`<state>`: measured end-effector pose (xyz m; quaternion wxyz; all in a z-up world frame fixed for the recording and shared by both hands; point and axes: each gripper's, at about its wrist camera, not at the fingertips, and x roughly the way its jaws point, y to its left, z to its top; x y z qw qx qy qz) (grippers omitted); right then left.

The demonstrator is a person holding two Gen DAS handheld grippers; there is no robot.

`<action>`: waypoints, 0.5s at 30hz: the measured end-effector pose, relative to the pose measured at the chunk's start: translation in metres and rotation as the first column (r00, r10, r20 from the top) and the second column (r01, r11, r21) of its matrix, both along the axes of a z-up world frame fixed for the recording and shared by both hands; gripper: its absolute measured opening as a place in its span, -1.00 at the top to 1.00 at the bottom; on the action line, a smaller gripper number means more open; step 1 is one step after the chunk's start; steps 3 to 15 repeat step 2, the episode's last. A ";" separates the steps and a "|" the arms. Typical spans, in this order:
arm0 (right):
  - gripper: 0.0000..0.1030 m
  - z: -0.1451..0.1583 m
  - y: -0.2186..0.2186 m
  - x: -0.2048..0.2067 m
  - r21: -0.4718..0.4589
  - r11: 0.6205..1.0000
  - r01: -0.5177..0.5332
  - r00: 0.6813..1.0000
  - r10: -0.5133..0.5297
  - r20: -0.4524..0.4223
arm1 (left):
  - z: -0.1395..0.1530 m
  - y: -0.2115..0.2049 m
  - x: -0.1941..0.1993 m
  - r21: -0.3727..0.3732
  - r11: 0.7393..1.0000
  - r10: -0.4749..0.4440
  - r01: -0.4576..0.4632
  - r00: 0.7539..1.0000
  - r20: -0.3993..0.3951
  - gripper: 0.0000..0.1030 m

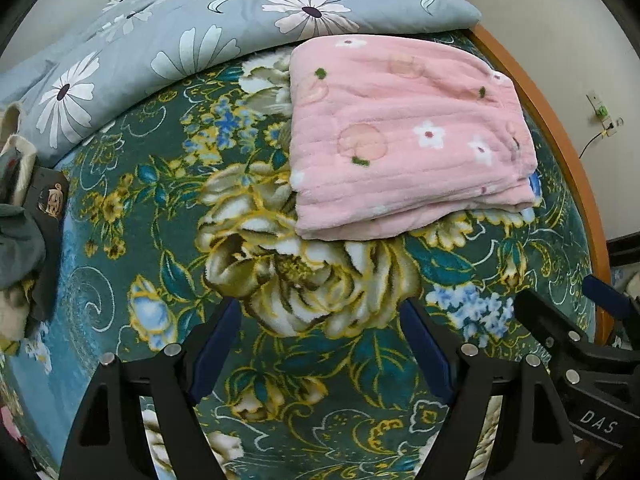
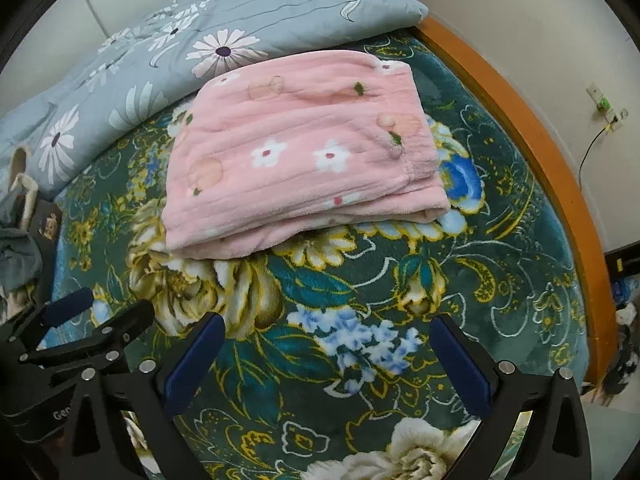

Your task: Fold clothes

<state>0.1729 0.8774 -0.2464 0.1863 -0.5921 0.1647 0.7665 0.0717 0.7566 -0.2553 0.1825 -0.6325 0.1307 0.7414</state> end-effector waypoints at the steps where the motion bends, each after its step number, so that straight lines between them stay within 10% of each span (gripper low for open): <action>1: -1.00 -0.001 0.002 0.000 -0.008 1.000 0.000 1.000 0.000 -0.005 | 0.000 0.002 0.000 -0.008 1.000 0.006 -0.006 1.000 0.000 -0.60; 15: -1.00 -0.003 0.004 0.000 -0.015 1.000 -0.003 1.000 0.003 -0.012 | -0.001 0.003 0.000 -0.015 1.000 0.015 -0.015 1.000 0.000 -0.60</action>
